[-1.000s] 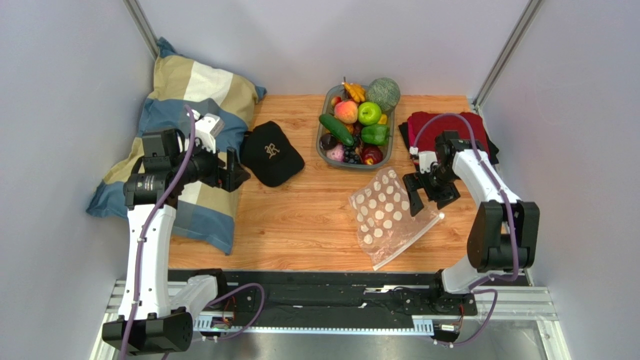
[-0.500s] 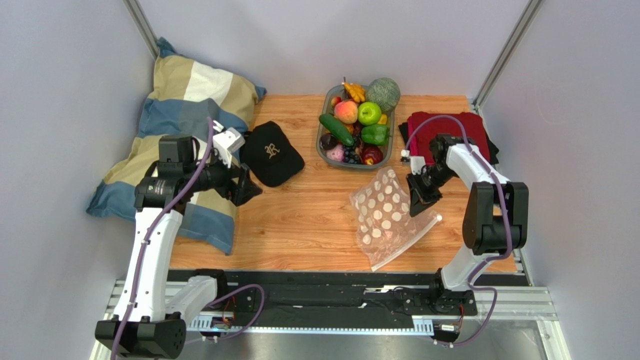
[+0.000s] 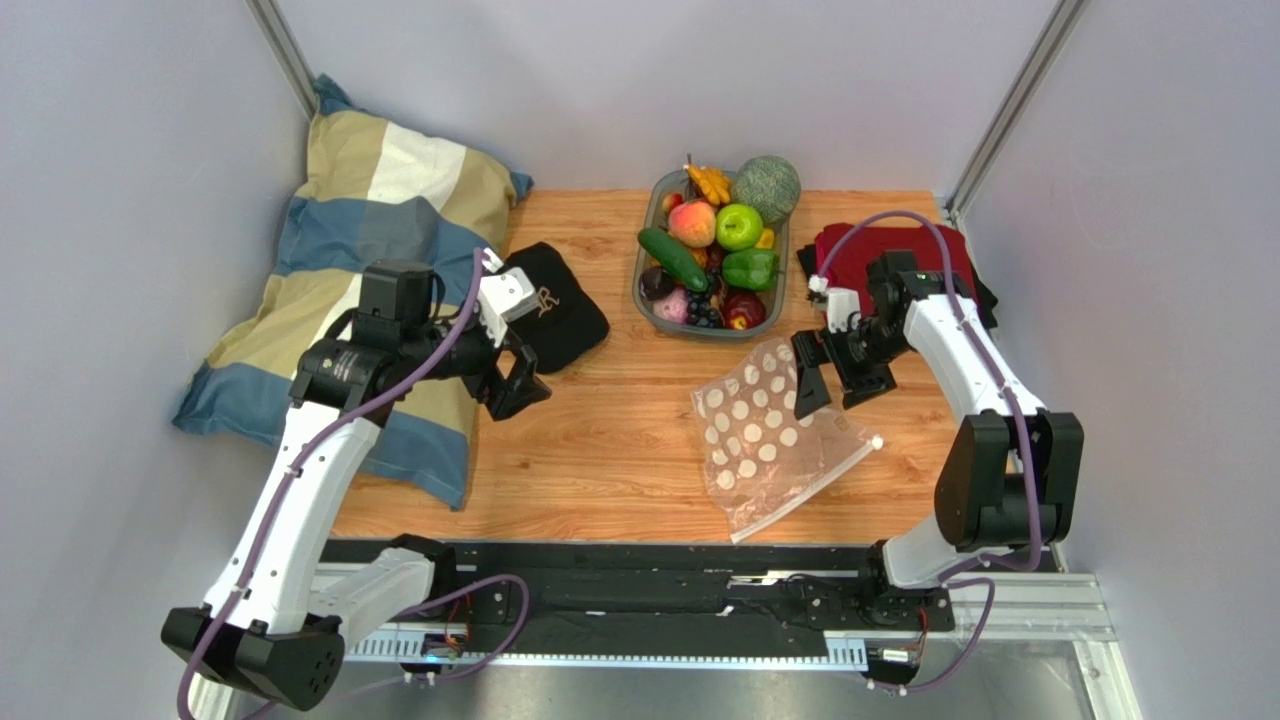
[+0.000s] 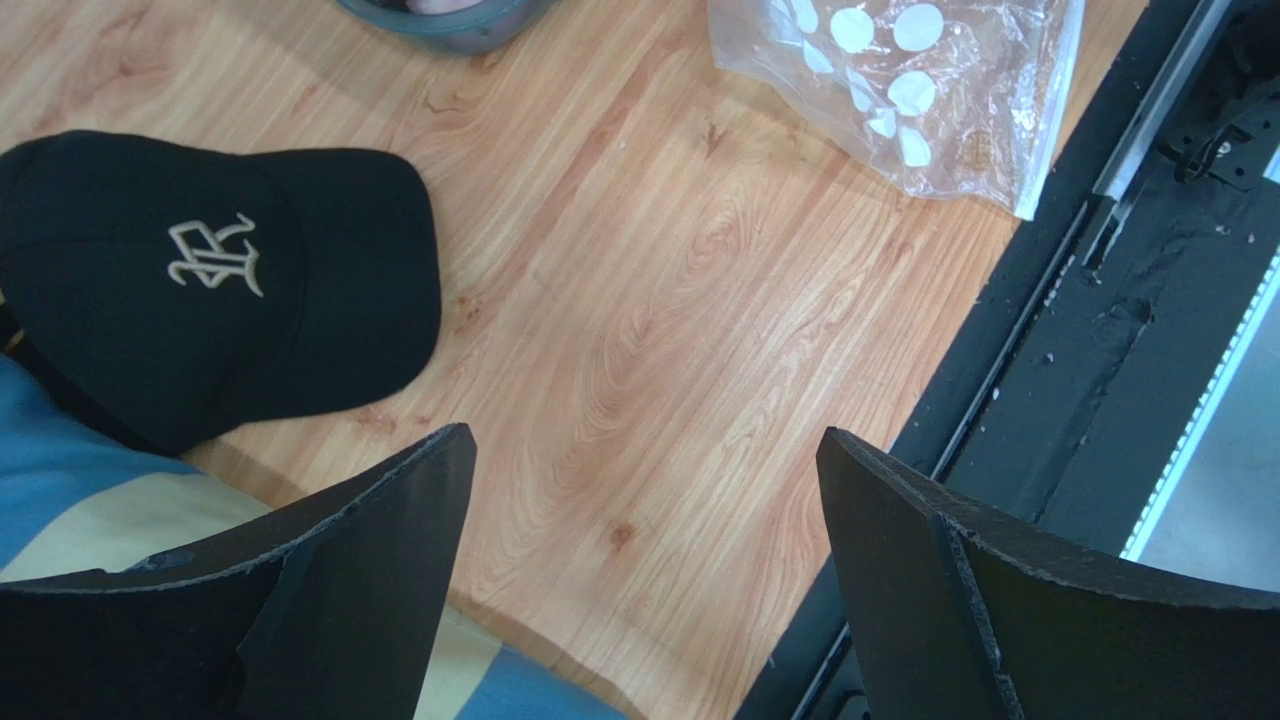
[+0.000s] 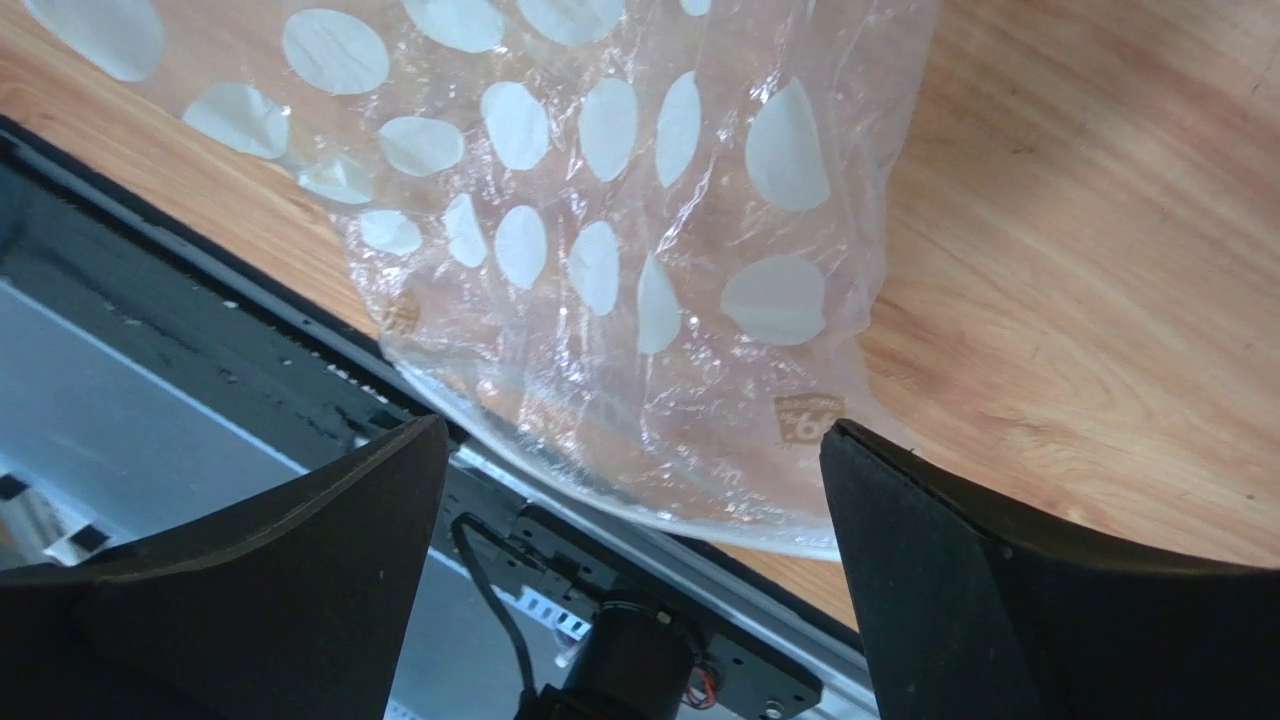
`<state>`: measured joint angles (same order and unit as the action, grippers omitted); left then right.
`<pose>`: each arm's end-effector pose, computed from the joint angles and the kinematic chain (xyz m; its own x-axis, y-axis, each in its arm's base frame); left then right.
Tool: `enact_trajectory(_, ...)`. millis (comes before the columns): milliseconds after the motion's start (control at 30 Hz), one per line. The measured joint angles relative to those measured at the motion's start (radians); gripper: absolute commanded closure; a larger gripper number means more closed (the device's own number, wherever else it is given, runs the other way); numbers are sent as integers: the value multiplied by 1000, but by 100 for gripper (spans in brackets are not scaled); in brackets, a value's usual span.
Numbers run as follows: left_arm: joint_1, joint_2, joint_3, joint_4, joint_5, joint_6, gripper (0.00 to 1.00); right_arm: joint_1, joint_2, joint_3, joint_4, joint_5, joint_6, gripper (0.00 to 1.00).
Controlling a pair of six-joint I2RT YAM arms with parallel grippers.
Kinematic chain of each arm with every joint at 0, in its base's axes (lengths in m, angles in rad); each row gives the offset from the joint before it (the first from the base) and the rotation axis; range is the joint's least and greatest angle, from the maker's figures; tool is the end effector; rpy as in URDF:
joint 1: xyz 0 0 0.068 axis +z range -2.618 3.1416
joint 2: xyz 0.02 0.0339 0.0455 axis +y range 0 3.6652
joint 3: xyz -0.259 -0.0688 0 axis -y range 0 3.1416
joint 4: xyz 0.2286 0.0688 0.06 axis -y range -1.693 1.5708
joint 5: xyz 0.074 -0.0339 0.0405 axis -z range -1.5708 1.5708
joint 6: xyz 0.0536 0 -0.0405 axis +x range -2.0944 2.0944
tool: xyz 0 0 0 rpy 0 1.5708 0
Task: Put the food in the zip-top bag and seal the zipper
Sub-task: Pick up the zipper food storage bag at the center of the board.
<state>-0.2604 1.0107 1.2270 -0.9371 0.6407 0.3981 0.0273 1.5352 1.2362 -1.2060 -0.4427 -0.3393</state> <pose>0.1663 -0.0775 0.3634 -0.3396 0.4121 -0.8455 0.8375 0.5416 -0.0724 0.2542 0.0299 0.2402 -0.9230 -0.3261 -0.2043 -0.3818 0.8420 0.3812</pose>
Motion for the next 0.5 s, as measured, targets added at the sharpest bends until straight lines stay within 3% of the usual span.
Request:
enact_trajectory(233, -28, 11, 0, 7, -24, -4, 1, 31, 142, 0, 92, 82, -14, 0)
enact_trajectory(333, -36, 3, -9, 13, -26, -5, 1, 31, 221, 0, 112, 86, -27, 12)
enact_trajectory(367, -37, 0, -14, 15, -25, -6, 1, 31, 235, 0, 114, 85, -30, 28)
enact_trajectory(433, -39, -9, -37, 20, -23, -14, 2, 31, 251, 0, 115, 68, -40, 48)
enact_trajectory(467, -40, -11, -48, 22, -21, -21, 2, 31, 251, 0, 113, 56, -42, 75)
enact_trajectory(500, -40, -13, -63, 24, -19, -34, 3, 31, 249, 0, 111, 34, -40, 95)
